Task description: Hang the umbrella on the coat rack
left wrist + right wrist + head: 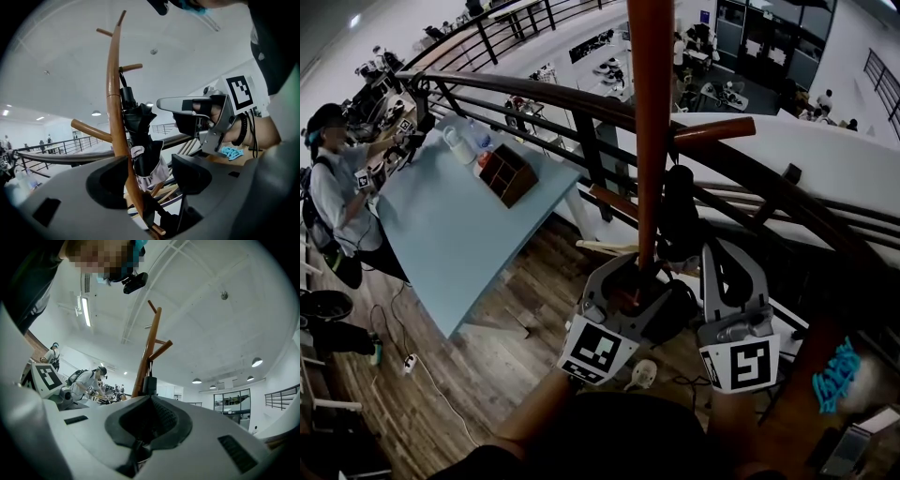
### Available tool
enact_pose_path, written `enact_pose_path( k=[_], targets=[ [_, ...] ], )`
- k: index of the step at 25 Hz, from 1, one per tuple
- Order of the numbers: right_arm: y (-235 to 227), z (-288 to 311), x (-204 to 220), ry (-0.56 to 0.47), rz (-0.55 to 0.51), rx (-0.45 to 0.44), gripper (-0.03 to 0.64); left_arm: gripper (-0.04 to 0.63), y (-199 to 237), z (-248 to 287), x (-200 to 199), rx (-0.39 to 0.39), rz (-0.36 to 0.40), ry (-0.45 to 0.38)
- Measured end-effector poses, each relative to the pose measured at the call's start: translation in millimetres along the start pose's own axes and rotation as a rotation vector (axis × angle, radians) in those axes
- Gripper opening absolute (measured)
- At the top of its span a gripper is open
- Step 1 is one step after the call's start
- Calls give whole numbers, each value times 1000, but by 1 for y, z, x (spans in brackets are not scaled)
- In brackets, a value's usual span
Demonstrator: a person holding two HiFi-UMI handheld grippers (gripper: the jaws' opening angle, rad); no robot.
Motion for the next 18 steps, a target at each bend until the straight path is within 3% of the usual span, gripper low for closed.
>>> enact_pose_path(
  k=[9, 18],
  targets=[
    [3, -5, 6, 12, 8, 1, 31, 35, 22, -14, -12, -141, -18, -80],
    [3, -14, 14, 17, 30, 14, 31, 12, 24, -13, -15, -151, 24, -72]
  ],
)
Point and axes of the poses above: the fingertips, and each gripper's own axes: z forward along the fingers, y to its left, x out of its underside, the point moved 3 cm from there along -z, backward along the fingers, and after that the axes turned 8 degrees about z, right-handed, at the moved point
